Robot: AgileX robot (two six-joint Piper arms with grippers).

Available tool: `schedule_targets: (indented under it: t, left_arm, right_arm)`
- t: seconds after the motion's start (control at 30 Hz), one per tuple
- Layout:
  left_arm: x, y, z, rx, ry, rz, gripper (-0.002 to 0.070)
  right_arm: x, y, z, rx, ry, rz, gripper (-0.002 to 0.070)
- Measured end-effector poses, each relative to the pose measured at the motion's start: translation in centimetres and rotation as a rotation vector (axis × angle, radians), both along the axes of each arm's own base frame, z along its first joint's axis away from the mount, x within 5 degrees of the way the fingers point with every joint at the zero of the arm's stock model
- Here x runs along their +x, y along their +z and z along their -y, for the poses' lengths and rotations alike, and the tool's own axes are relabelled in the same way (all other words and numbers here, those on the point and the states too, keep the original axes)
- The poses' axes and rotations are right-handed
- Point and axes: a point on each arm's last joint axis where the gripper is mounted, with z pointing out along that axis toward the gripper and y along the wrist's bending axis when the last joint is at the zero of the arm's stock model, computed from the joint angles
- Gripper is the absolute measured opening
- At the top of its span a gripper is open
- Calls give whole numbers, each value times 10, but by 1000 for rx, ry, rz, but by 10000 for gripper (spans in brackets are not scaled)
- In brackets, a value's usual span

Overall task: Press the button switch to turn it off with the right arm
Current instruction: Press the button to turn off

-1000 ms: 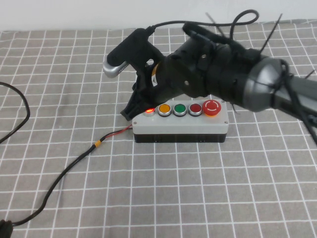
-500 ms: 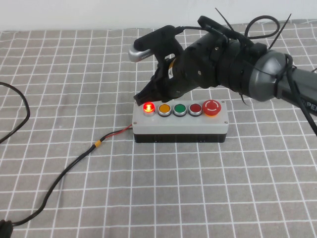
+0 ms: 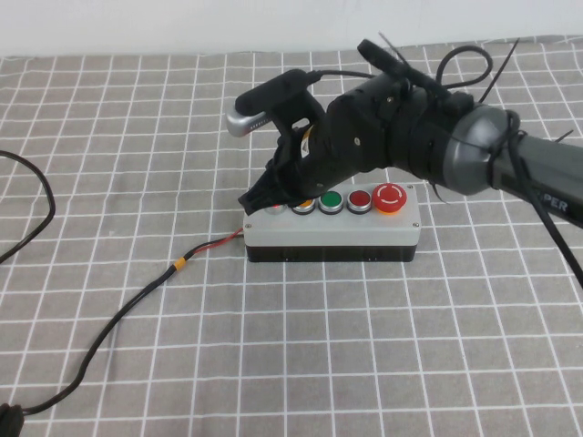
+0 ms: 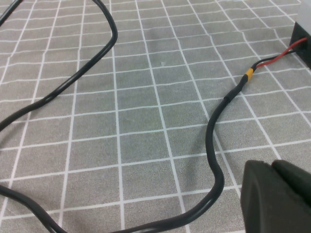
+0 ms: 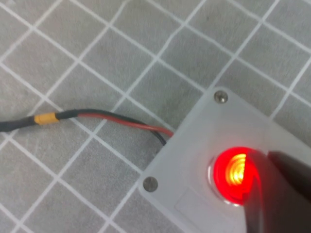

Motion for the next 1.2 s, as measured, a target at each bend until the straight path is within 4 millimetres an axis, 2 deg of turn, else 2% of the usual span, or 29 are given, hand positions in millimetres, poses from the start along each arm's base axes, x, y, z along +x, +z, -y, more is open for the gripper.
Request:
schedule_targets:
  t: [0.53, 0.83, 0.93, 1.03, 1.2]
  left_arm:
    - [0, 0, 0, 0, 0, 0, -3]
    - [0, 0, 0, 0, 0, 0, -3]
    - [0, 0, 0, 0, 0, 0, -3]
    - [0, 0, 0, 0, 0, 0, -3]
    - [0, 0, 0, 0, 0, 0, -3]
  right_arm:
    - [6, -14, -5, -17, 11, -5, -16]
    - [7, -10, -5, -17, 13, 6, -16]
    - [4, -1, -2, -20, 14, 11, -16]
    - [-2, 18, 4, -27, 16, 27, -16]
    - [-19, 80, 25, -20, 19, 156, -16]
